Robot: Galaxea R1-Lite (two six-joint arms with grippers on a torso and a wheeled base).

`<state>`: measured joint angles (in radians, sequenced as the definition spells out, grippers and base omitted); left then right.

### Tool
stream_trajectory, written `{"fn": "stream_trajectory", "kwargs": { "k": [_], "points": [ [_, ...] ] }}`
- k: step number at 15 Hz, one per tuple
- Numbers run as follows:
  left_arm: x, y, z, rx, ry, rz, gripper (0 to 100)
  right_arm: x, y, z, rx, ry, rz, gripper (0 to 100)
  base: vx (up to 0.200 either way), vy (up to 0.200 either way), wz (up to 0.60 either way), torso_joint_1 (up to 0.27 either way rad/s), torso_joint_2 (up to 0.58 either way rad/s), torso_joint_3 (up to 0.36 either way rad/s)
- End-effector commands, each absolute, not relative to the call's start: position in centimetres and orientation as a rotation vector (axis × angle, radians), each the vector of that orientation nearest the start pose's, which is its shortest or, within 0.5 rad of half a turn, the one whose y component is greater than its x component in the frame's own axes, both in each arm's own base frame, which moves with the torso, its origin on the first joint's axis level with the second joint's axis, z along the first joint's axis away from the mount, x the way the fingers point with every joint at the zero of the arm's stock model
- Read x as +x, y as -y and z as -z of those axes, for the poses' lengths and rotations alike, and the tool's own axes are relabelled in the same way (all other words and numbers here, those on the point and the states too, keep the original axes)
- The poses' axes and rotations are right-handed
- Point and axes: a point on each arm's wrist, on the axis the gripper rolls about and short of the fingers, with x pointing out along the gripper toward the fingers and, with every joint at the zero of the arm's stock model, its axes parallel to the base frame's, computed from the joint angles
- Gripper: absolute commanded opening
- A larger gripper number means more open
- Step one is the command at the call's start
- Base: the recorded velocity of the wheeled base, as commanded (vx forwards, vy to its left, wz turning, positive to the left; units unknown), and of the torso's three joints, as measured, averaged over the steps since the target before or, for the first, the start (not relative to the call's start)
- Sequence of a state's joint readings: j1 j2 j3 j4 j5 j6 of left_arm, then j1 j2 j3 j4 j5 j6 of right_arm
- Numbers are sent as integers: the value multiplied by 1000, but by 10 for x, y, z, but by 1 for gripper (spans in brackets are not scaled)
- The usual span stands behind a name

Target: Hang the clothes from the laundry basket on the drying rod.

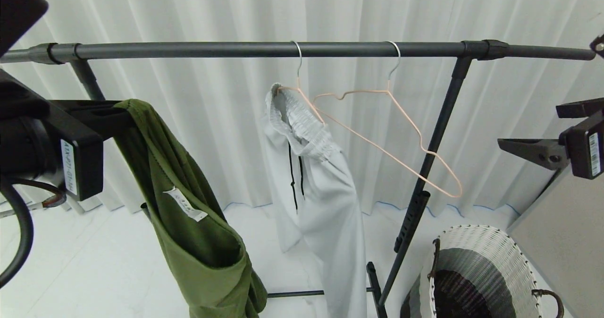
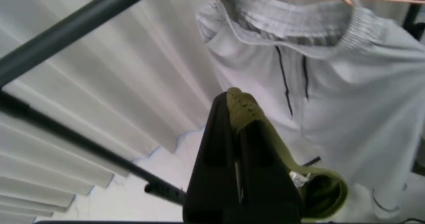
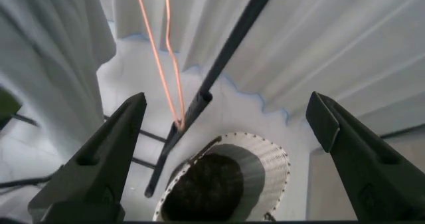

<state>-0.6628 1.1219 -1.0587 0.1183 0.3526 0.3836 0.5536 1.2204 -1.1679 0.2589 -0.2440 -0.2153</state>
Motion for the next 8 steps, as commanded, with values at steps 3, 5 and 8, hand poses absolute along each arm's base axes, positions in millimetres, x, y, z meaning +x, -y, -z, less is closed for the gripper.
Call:
{"fn": "stream_trajectory", "kwargs": {
  "k": [3, 5, 8],
  "points": [
    [122, 86, -314, 472, -105, 338, 0, 158, -90, -303, -339, -304, -399, 100, 133, 0, 0, 5, -2, -3],
    [122, 85, -313, 473, -107, 338, 0, 166, -90, -297, -322, -333, -465, 100, 0, 0, 0, 0, 0, 0],
    [123, 86, -313, 475, -110, 339, 0, 182, -89, -291, -281, -371, -578, 100, 0, 0, 0, 0, 0, 0]
  ]
}}
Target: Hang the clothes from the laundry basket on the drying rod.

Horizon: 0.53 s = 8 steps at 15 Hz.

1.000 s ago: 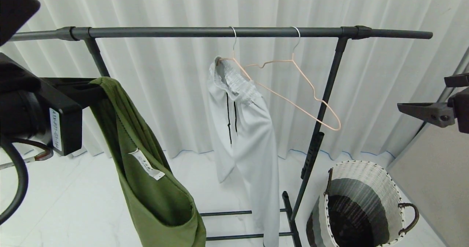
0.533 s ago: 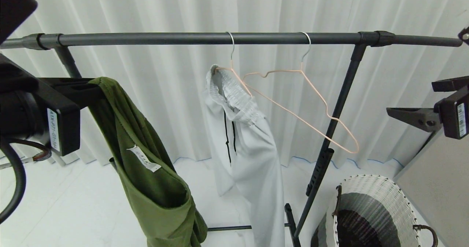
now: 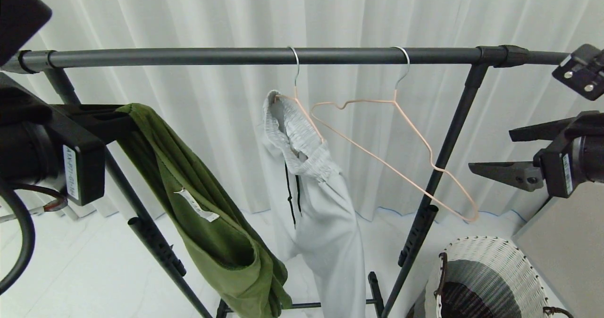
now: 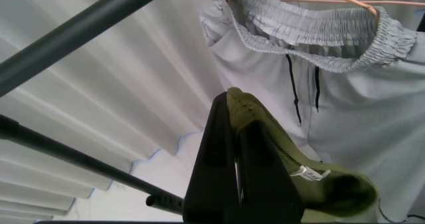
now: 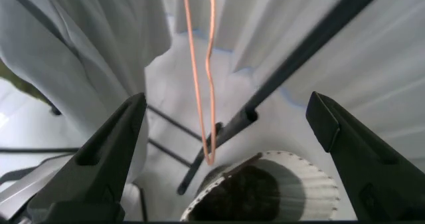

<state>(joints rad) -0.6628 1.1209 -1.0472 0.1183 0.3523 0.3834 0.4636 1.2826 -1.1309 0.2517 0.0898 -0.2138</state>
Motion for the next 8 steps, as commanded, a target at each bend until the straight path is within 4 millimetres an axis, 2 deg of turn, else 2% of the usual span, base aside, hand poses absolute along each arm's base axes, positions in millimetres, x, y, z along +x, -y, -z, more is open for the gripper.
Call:
{"fn": "stream_trajectory", "kwargs": {
  "k": [1, 8],
  "points": [
    [123, 86, -312, 475, -111, 341, 0, 187, -92, -288, -279, -385, -602, 100, 0, 0, 0, 0, 0, 0],
    [122, 86, -311, 478, -116, 343, 0, 243, -120, -258, -276, -431, -650, 100, 0, 0, 0, 0, 0, 0]
  ]
}}
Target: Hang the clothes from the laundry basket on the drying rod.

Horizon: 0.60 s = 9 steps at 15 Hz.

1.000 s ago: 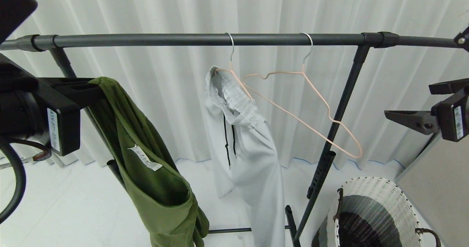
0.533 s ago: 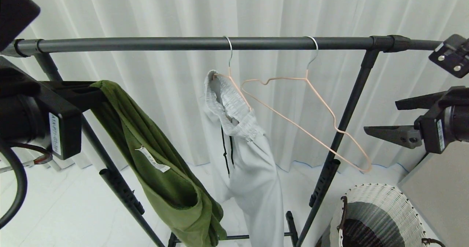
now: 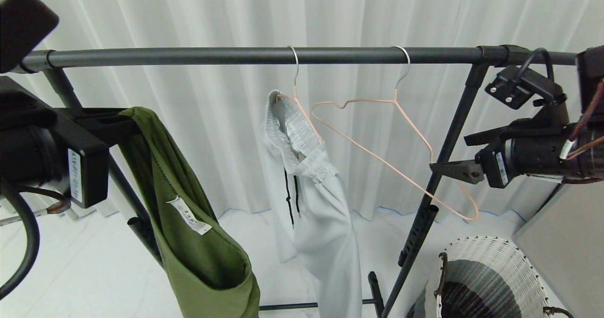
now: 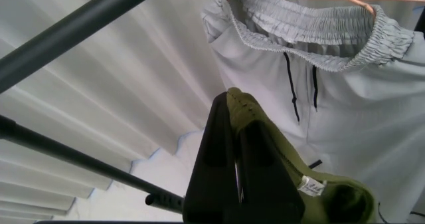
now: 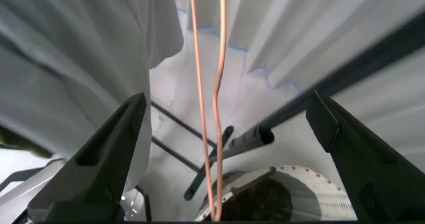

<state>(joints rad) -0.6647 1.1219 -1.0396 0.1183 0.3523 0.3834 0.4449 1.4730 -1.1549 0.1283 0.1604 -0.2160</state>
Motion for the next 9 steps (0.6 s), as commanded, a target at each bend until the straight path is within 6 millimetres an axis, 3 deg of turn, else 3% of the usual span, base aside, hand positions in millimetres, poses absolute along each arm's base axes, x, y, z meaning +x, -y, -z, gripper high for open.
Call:
{"fn": "stream_trajectory", "kwargs": {
  "k": [1, 5, 9],
  "points": [
    [122, 86, -310, 480, -119, 344, 0, 250, -124, -256, -274, -437, -655, 100, 0, 0, 0, 0, 0, 0],
    [119, 84, -305, 483, -124, 346, 0, 272, -135, -247, -269, -468, -677, 100, 0, 0, 0, 0, 0, 0],
    [116, 81, -303, 484, -125, 346, 0, 283, -139, -236, -237, -513, -668, 100, 0, 0, 0, 0, 0, 0]
  ]
}}
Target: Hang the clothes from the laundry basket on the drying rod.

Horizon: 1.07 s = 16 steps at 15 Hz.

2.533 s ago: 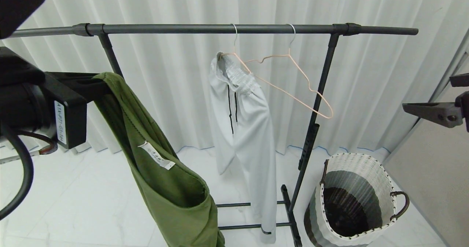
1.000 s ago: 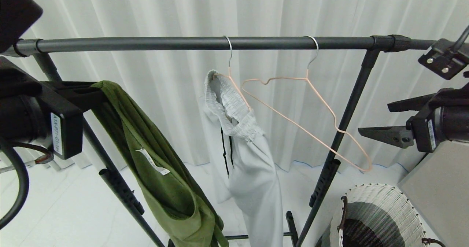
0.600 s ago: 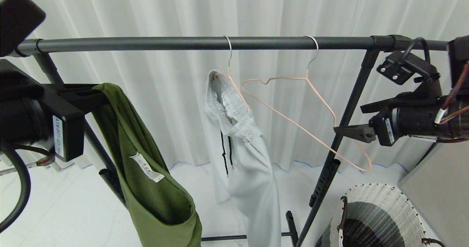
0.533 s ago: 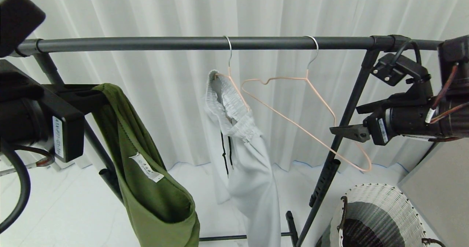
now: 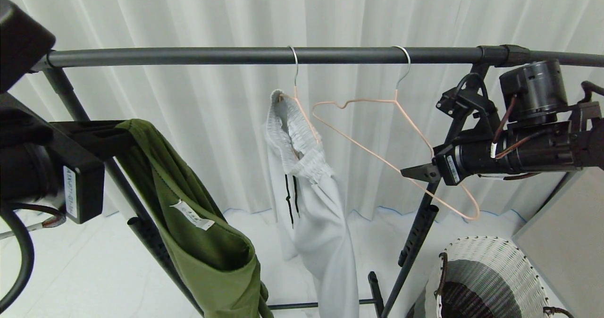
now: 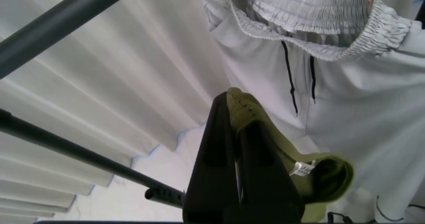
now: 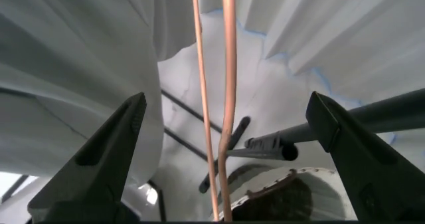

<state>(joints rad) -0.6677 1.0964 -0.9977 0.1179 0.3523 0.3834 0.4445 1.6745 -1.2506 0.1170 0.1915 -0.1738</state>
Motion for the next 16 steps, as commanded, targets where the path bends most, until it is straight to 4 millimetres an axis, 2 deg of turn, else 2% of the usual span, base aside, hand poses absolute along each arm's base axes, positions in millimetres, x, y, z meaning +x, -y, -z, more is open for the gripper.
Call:
{"fn": "stream_trajectory", "kwargs": {
  "k": [1, 3, 4, 9, 16],
  "points": [
    [116, 81, -303, 484, -125, 346, 0, 284, -140, -235, -227, -521, -665, 100, 0, 0, 0, 0, 0, 0],
    [116, 81, -303, 484, -125, 346, 0, 284, -140, -234, -216, -525, -662, 100, 0, 0, 0, 0, 0, 0],
    [115, 81, -303, 483, -124, 346, 0, 284, -140, -234, -214, -525, -662, 0, 0, 0, 0, 0, 0, 0],
    [116, 82, -303, 484, -125, 348, 0, 278, -138, -242, -214, -500, -665, 0, 0, 0, 0, 0, 0, 0],
    [111, 78, -301, 482, -121, 346, 0, 257, -129, -262, -205, -438, -664, 0, 0, 0, 0, 0, 0, 0]
  ]
}}
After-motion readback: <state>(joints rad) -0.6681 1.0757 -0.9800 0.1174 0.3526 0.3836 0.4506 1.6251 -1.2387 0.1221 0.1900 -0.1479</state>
